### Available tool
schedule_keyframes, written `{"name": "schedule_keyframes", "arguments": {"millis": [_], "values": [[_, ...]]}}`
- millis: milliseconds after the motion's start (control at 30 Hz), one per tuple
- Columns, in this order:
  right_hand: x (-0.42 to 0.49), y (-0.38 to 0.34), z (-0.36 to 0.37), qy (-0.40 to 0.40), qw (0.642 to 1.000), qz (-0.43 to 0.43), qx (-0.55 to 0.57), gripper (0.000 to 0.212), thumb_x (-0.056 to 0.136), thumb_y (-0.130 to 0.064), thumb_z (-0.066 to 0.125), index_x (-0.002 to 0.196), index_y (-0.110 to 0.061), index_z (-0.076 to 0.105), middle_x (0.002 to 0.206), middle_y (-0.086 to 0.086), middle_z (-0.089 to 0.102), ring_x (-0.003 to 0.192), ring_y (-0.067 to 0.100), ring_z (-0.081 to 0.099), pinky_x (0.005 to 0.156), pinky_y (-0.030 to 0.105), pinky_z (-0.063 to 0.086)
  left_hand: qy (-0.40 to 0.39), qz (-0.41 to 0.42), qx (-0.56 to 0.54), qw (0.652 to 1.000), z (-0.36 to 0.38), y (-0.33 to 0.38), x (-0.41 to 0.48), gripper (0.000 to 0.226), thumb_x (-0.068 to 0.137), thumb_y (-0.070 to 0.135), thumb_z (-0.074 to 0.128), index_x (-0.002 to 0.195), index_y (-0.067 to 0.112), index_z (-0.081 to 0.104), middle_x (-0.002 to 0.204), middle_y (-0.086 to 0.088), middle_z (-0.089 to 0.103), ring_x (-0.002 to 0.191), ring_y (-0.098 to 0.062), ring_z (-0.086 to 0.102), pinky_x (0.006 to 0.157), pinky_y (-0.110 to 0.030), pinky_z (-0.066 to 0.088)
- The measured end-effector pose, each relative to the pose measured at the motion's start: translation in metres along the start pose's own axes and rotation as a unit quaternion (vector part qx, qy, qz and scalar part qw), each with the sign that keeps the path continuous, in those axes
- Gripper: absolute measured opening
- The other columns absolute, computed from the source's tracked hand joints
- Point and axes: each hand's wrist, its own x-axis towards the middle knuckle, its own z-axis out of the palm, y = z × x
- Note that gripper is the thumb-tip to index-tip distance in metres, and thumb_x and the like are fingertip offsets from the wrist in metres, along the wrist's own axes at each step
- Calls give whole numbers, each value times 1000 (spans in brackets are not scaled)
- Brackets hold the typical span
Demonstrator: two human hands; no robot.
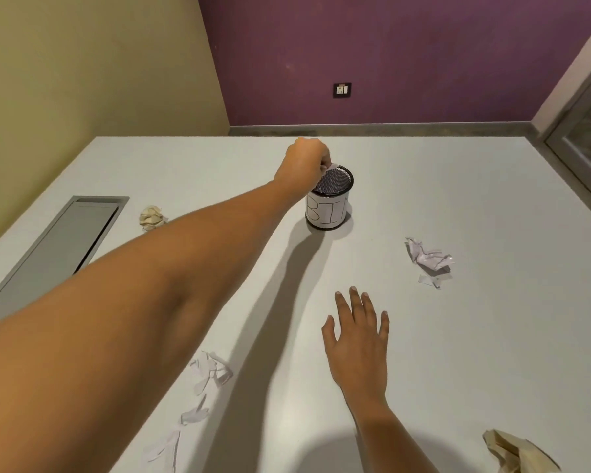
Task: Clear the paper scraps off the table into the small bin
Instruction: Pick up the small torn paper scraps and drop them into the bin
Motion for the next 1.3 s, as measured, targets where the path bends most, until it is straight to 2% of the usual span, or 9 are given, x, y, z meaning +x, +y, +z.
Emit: {"name": "schedule_keyframes", "arguments": {"millis": [167,300,467,600,700,933,1100,1233,1300], "values": [[2,0,1,-10,1000,6,2,45,91,-34,46,135,-23,46,146,2,42,137,19,36,113,47,25,-62,-13,36,997,8,9,18,24,87,8,60,110,4,65,113,-18,65,103,-32,62,89,-37,51],[1,-2,-2,21,1000,1,-24,50,88,-36,28,128,-22,54,138,3,53,130,20,47,106,49,36,-57,-11,55,997,17,5,17,37,84,-9,54,117,6,61,118,-19,62,107,-34,59,91,-39,51],[0,-3,-3,12,1000,-3,-25,51,89,-36,25,129,-22,52,139,3,51,131,20,46,107,48,35,-19,-10,34,999,14,-5,7,34,84,-10,52,112,5,63,112,-18,65,103,-32,61,90,-39,51],[0,0,2,6,1000,-4,-13,42,92,-33,41,132,-21,49,143,4,47,134,21,41,109,49,32,19,-1,4,1000,3,-19,-13,30,85,-7,50,107,4,66,103,-16,70,95,-28,64,87,-35,52],[-1,0,0,9,1000,-8,-12,47,91,-35,30,131,-19,50,141,7,48,132,23,43,108,50,32,36,-15,-37,999,-9,-38,-37,27,83,-6,53,105,3,67,98,-17,72,91,-27,67,87,-33,52],[0,4,2,-27,1000,-7,0,45,95,-33,40,138,-21,40,149,4,36,140,21,30,115,48,19,-7,-129,-72,989,-27,-116,-152,17,82,1,62,96,5,70,94,-14,73,88,-25,68,86,-27,50],[0,1,-1,-43,999,-12,5,46,95,-31,39,139,-20,38,151,5,34,142,22,26,116,49,16,23,-257,-41,965,-55,-182,-238,16,80,0,65,94,1,71,96,-17,73,86,-27,68,83,-23,44],[0,1,-3,-46,999,-15,4,46,95,-31,39,139,-19,38,151,6,33,142,22,24,115,49,15,49,-330,-44,942,-82,-215,-280,16,80,-2,65,95,0,70,93,-14,71,77,-8,67,75,-5,44],[-1,0,-4,-43,999,-16,12,46,95,-30,40,139,-18,39,150,7,34,142,23,25,115,50,15,47,-351,-40,934,-91,-224,-294,18,81,-2,64,97,0,70,98,-18,71,83,-20,67,81,-13,46]]}}
